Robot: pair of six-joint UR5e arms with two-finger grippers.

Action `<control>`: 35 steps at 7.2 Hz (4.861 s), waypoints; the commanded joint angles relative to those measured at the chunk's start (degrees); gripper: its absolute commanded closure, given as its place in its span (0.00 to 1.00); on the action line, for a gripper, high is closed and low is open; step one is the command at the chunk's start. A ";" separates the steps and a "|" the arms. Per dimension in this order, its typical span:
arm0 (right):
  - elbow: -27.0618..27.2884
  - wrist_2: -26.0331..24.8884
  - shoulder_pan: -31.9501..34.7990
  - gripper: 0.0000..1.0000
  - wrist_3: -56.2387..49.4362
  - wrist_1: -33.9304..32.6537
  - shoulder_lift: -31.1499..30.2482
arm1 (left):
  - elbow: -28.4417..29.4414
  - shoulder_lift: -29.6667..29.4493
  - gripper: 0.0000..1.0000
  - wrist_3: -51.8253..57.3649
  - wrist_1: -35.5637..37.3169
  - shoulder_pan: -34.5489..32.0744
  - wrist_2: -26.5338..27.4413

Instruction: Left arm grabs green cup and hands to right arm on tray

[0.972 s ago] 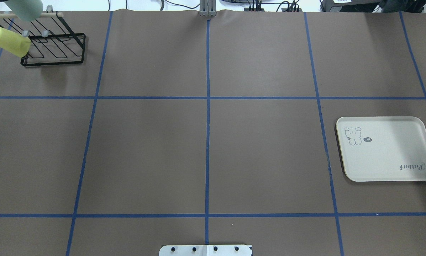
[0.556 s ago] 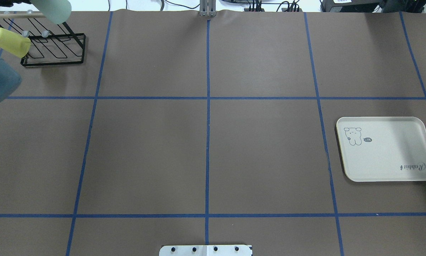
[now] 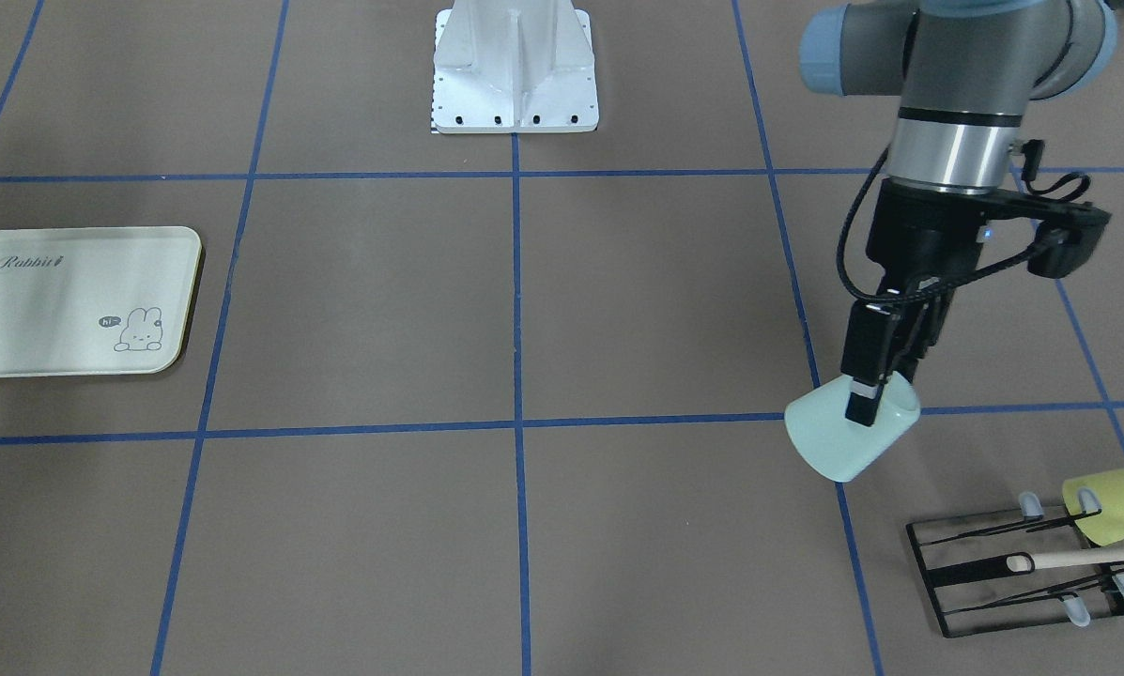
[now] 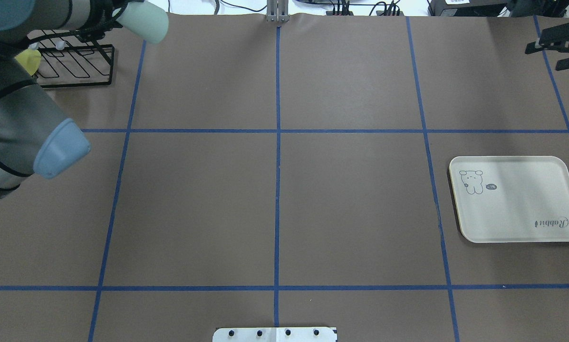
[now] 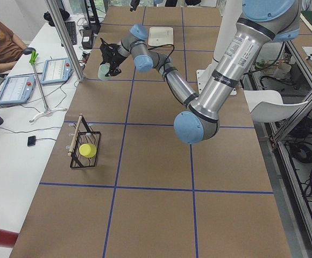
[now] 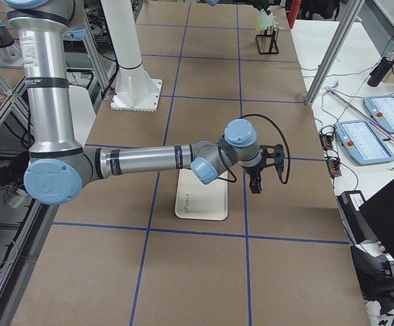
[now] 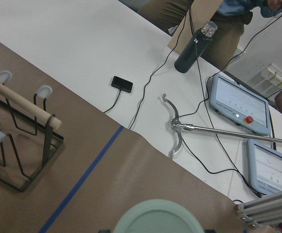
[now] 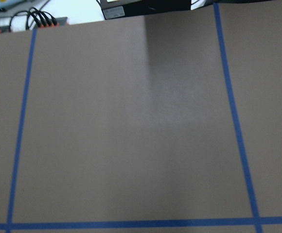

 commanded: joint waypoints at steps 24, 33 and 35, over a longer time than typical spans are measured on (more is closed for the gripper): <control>3.12 -19.60 -29.42 0.07 57.06 61.12 11.92 | -6.71 -13.38 0.82 -52.86 -9.97 2.27 -36.59; 2.15 -21.10 -31.26 0.10 55.93 61.29 12.19 | -6.45 -13.73 0.82 -59.48 -13.13 6.84 -36.50; 2.24 -21.54 -31.62 0.10 55.83 61.29 12.36 | -6.09 -13.73 0.82 -60.26 -13.13 6.75 -36.50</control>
